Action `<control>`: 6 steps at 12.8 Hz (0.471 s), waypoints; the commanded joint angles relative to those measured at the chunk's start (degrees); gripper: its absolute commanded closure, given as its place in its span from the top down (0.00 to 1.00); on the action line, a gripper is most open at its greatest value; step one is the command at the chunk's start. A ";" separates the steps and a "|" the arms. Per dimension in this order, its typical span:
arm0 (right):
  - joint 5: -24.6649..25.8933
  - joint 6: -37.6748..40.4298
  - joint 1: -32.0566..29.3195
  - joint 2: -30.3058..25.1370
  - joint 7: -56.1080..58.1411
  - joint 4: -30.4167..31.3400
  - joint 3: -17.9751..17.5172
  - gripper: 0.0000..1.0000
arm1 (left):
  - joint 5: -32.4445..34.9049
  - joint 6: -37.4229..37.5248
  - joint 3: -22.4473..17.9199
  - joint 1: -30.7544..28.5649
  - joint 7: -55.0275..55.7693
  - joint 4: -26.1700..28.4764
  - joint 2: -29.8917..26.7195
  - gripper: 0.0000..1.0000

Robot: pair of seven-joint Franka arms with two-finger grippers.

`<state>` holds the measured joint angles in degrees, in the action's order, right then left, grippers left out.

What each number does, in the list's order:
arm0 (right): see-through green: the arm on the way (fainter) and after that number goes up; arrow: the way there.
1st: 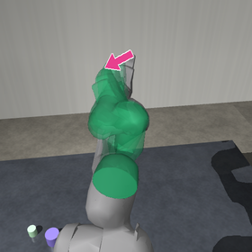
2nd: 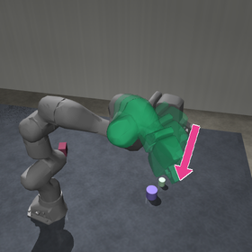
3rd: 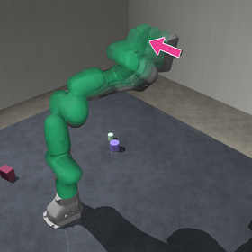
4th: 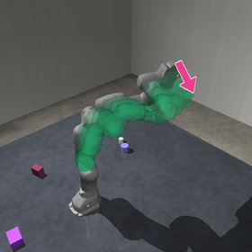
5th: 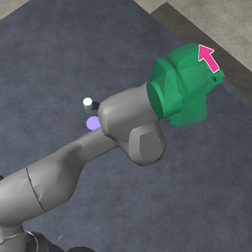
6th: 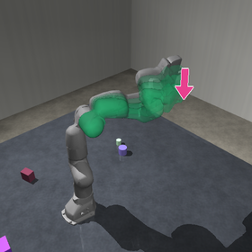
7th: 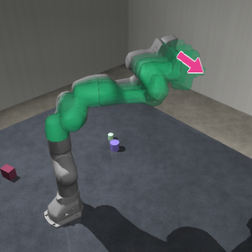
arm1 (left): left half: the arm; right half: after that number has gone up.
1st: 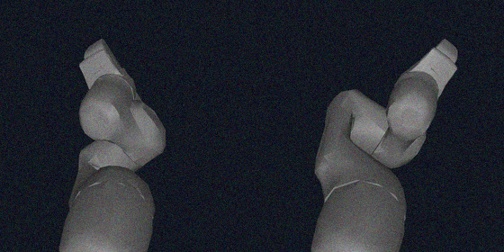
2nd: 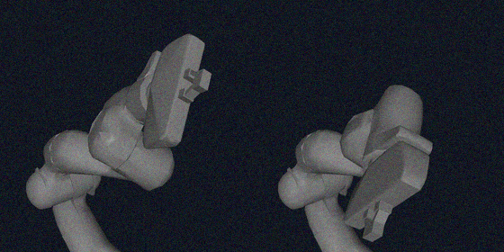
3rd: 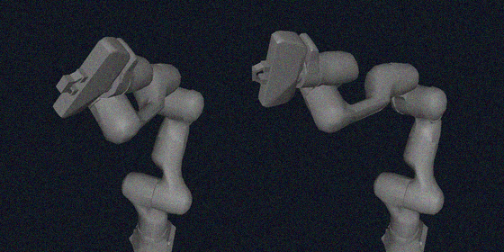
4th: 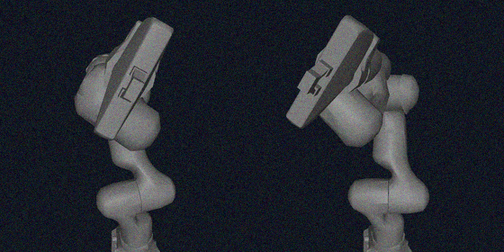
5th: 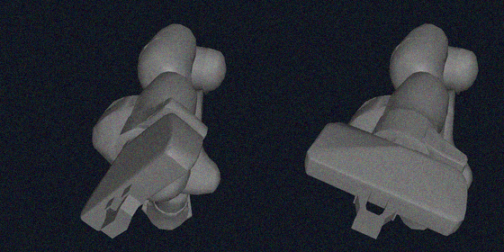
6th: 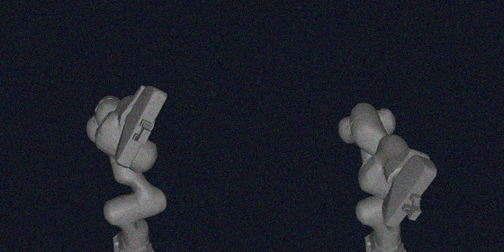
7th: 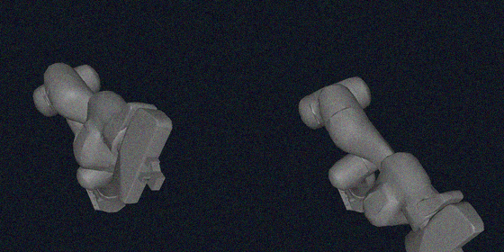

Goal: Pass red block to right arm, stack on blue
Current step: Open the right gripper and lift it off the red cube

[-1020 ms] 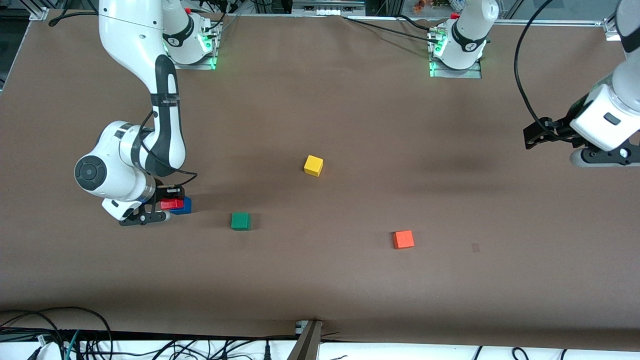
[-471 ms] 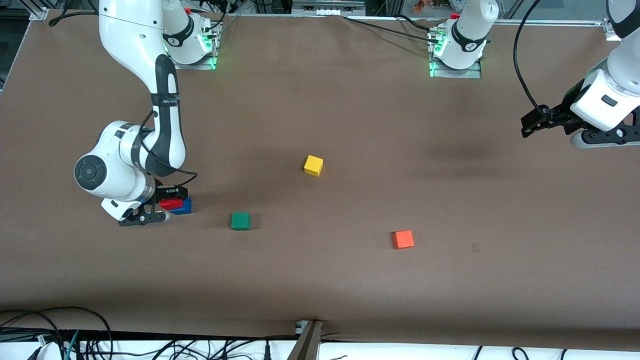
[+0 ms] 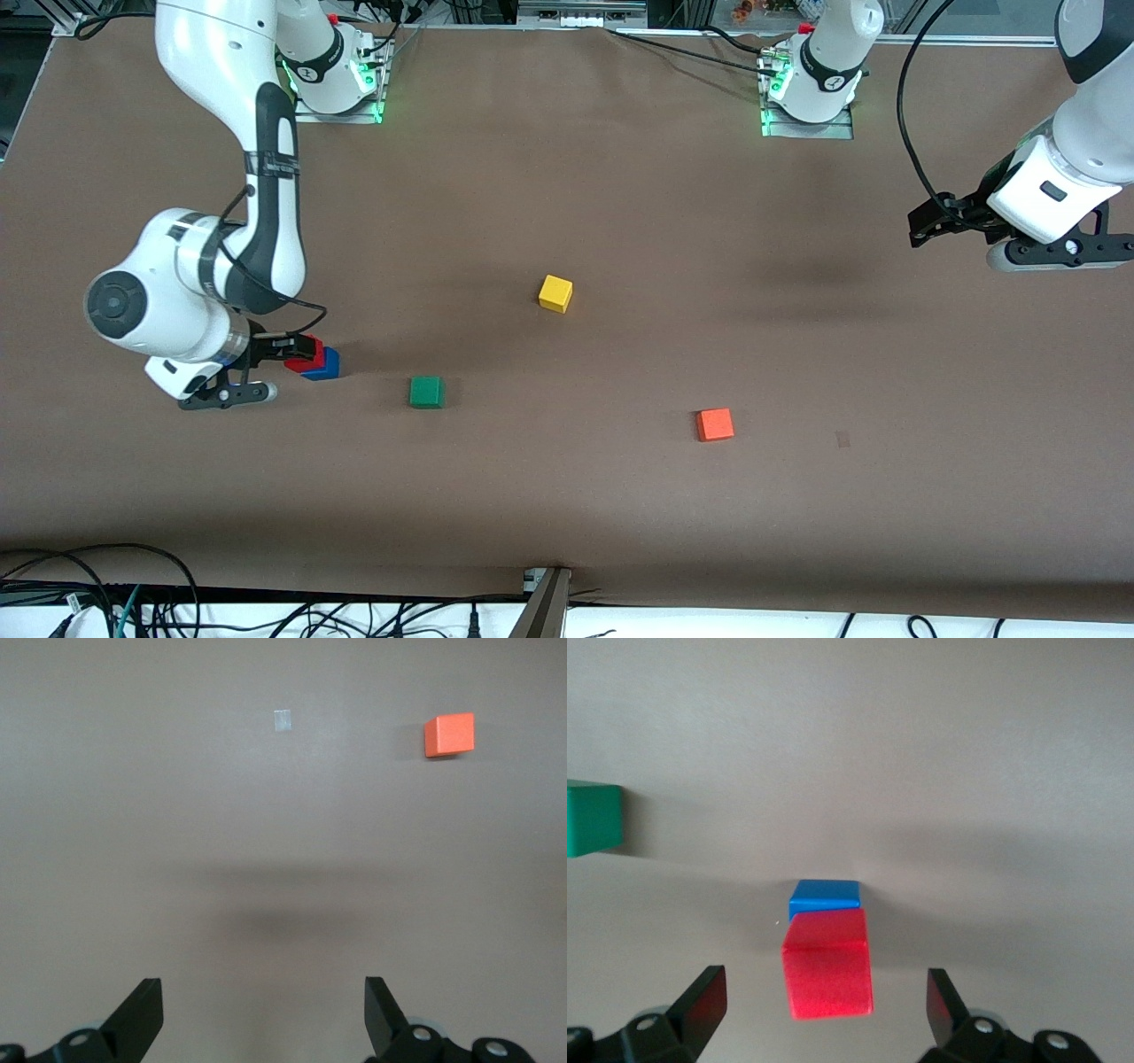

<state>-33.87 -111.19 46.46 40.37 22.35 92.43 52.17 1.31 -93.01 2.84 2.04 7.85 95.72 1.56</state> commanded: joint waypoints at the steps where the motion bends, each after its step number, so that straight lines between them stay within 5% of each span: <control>1: 0.47 7.80 -2.24 -0.73 0.24 -5.57 0.57 1.00 | -1.31 1.25 -0.29 -0.55 -1.70 -2.90 1.08 1.00; 6: -2.68 20.56 -9.53 -0.73 0.07 -14.37 0.05 1.00 | -1.31 1.08 -0.11 -0.37 -1.70 -6.59 3.54 1.00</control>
<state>-34.40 -94.25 40.10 39.63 22.35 81.36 53.22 1.15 -93.03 2.76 1.78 7.47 93.07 2.73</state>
